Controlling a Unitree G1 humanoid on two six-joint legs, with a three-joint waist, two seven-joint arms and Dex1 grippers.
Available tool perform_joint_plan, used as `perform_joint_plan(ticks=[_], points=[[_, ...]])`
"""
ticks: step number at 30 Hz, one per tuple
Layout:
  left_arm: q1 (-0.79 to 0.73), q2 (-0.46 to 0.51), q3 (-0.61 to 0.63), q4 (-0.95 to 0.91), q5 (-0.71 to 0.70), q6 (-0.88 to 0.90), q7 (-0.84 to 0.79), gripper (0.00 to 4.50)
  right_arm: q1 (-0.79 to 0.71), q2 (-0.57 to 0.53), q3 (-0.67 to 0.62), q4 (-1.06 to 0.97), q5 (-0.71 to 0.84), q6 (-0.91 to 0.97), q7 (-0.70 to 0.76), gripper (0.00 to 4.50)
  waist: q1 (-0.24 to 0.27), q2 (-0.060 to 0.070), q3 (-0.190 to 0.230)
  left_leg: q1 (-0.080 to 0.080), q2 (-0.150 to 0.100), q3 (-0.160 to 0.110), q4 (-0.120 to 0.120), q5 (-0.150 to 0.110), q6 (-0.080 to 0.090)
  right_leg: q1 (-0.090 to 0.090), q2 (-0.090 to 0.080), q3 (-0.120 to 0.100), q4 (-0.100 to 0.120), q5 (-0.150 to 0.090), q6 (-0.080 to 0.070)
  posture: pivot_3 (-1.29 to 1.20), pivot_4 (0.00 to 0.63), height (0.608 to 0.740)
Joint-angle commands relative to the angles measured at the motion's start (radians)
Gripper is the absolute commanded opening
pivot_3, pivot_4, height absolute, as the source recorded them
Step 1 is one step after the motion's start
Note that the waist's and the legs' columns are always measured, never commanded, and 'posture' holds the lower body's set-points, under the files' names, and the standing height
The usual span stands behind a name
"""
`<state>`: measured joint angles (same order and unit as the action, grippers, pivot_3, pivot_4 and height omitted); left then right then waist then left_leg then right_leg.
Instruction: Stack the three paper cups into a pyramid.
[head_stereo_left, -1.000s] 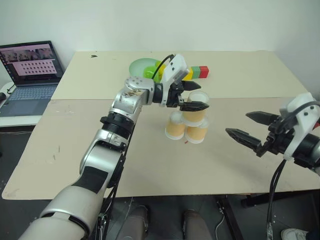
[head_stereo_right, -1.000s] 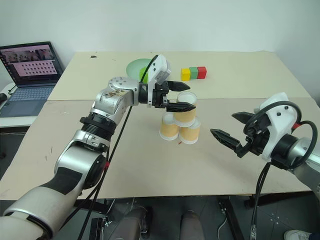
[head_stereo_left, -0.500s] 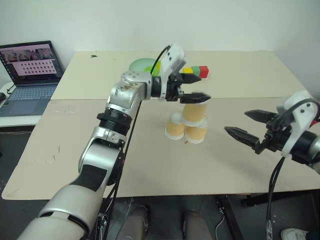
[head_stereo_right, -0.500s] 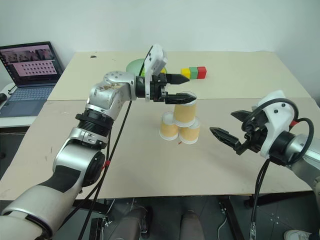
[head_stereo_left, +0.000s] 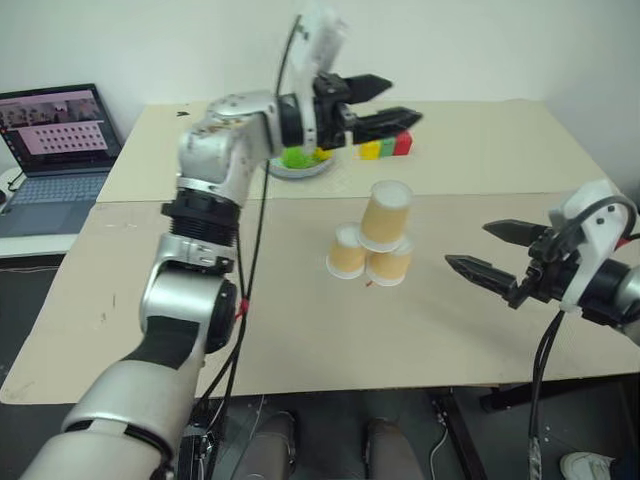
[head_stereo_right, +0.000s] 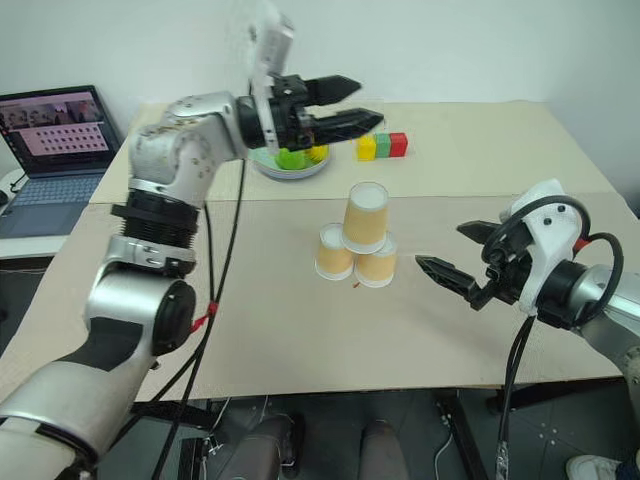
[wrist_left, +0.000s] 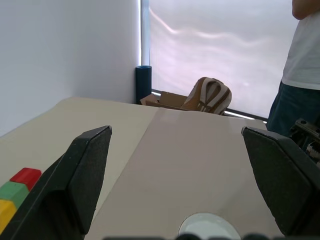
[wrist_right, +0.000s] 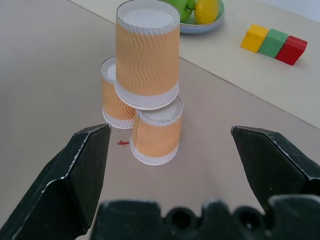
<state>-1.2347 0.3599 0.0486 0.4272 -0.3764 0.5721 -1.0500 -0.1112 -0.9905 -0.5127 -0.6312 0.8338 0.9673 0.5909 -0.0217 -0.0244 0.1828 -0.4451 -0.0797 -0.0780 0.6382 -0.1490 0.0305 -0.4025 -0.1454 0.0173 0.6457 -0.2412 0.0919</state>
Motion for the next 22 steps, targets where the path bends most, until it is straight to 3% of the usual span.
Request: perform_joint_plan(ticks=[1,7,16,22], points=[[0.130,0.098,0.016,-0.173,0.005,-0.011,0.001,4.43,0.036,-0.004,-0.094,0.047,-0.051,-0.073,0.044,4.50,0.001,0.000,0.000,0.000,0.000,0.000,0.000,0.000,0.000,0.000,0.000,0.000,0.000,0.000,0.000,0.00,0.150,0.740],[0.375,0.163,0.032,-0.368,0.014,0.002,0.101,4.43,0.053,0.073,-0.015,0.105,-0.149,-0.168,0.011,4.50,0.017,0.000,0.000,0.001,0.000,-0.001,0.003,0.000,0.000,0.002,0.000,0.000,0.000,0.001,-0.001,0.00,0.150,0.740],[0.681,0.083,0.063,-0.506,0.013,0.021,0.316,4.43,0.148,0.137,-0.013,0.193,-0.199,-0.273,0.096,4.50,0.026,0.000,0.000,0.001,0.001,0.000,0.003,0.000,0.000,0.002,0.000,0.000,0.000,0.002,-0.002,0.00,0.150,0.740],[0.744,0.065,0.035,-0.542,0.035,-0.002,0.377,4.43,0.106,0.139,0.021,0.209,-0.208,-0.272,0.088,4.50,0.026,0.000,0.000,0.003,0.002,0.000,0.003,0.000,-0.001,0.003,0.000,0.000,0.000,0.002,-0.003,0.00,0.150,0.740]])
